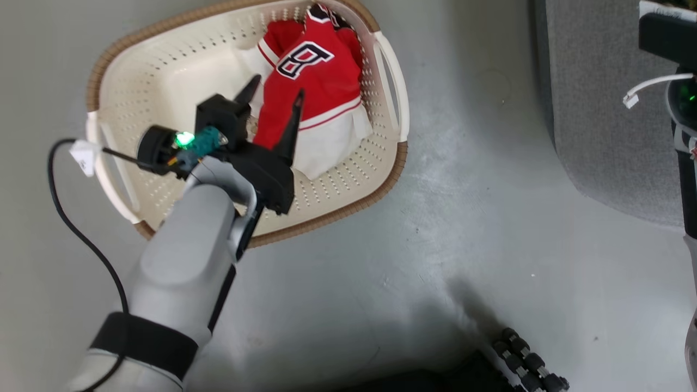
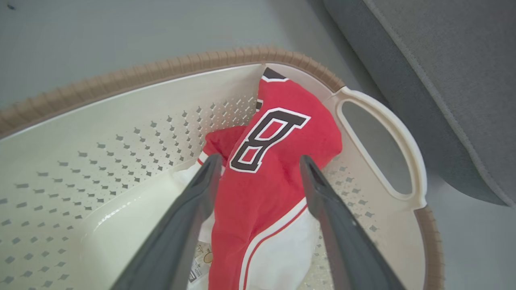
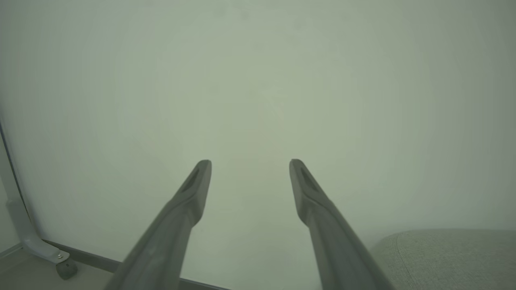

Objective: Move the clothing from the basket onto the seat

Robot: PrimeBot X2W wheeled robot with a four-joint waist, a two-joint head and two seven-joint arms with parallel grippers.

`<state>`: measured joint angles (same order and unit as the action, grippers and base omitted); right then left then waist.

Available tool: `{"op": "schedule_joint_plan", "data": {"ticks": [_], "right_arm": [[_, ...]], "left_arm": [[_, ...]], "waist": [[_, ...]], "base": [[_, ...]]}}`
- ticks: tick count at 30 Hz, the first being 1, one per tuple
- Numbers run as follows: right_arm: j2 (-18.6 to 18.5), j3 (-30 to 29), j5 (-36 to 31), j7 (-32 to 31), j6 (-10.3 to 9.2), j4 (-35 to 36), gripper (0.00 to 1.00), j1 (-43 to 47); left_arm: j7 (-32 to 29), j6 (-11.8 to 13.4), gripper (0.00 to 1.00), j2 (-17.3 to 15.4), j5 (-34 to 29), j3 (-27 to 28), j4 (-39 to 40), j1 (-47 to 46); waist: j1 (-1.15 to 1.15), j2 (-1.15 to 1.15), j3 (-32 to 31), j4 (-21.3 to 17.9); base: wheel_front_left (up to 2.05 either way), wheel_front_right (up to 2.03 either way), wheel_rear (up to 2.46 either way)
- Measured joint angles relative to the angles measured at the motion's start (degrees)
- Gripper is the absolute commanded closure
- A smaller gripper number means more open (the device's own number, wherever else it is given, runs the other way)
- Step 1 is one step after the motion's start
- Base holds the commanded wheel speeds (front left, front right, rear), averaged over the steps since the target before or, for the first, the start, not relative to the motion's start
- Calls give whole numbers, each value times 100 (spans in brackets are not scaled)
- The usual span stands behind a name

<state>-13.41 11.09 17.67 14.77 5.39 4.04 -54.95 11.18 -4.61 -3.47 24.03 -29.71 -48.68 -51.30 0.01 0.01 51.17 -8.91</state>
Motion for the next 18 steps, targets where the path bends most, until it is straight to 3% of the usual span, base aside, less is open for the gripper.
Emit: {"op": "schedule_joint_plan", "data": {"ticks": [18], "right_arm": [[234, 126, 2, 1, 26, 29, 0, -96]], "left_arm": [[-108, -246, 0, -202, 0, -148, -589, -884]], "waist": [[-1, -1, 636, -366]], "base": [[0, 0, 0]]}}
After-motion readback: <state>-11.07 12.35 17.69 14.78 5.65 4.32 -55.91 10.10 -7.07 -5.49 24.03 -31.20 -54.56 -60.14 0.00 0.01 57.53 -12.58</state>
